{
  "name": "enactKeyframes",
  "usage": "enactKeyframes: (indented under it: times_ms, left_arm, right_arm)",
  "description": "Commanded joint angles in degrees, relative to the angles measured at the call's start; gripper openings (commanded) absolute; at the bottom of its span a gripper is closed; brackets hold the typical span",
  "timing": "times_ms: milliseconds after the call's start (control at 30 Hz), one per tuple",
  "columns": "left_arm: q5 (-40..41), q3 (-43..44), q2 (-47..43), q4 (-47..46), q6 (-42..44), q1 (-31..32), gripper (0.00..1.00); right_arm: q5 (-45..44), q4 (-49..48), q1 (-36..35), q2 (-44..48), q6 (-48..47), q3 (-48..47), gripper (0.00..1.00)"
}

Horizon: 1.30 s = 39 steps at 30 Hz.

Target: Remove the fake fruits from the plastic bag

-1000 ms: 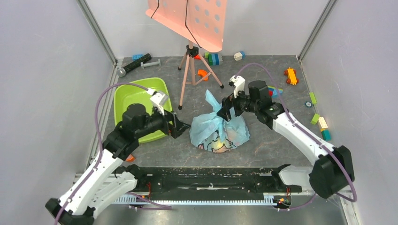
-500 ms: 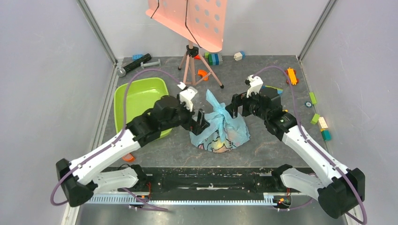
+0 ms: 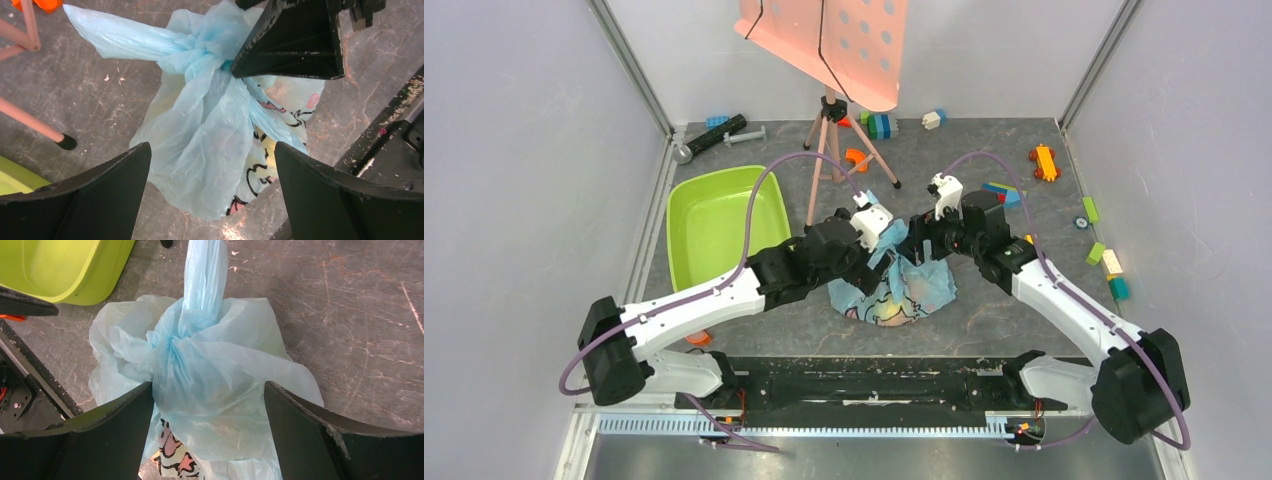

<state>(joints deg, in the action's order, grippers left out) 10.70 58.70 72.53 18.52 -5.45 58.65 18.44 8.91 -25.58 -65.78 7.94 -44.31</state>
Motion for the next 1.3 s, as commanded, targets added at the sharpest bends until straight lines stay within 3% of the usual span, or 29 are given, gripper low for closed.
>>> enactKeyframes:
  times_ms: [0,300,500,733,1033,1100,1267]
  left_arm:
    - [2.51,2.89,1.55,-5.88,4.53,0.47,1.0]
    - [4.54,3.73,7.44,-8.0,8.34,0.73,1.0]
    - [6.35,3.27,9.89,-10.1,10.14,0.84,1.0]
    - [7.78,3.32,12.35,-11.47,11.82,0.84,0.97]
    - [8.38,1.1,12.2,-13.21,11.34,0.85,0.64]
    - [8.9,0.36,11.35,-13.58,11.28,0.84,0.49]
    - [11.45,-1.89,9.16,-13.95,10.89,0.71,0.32]
  right_arm:
    - [2.75,-4.84,0.38,-1.15,-1.56,0.7,0.8]
    - [2.09,-6.05,0.45,-0.93,-1.29,1.88,0.49]
    - [2.65,-6.21,0.51,0.65,-0.97,2.7,0.4]
    - [4.56,-7.02,0.46,1.78,0.37,3.4,0.14]
    - [3.46,-7.1,0.55,4.3,2.08,3.93,0.07]
    - [2.19,-7.14,0.56,5.03,2.67,4.06,0.06]
    - [-2.05,-6.92,1.29,6.98,4.8,4.45,0.01]
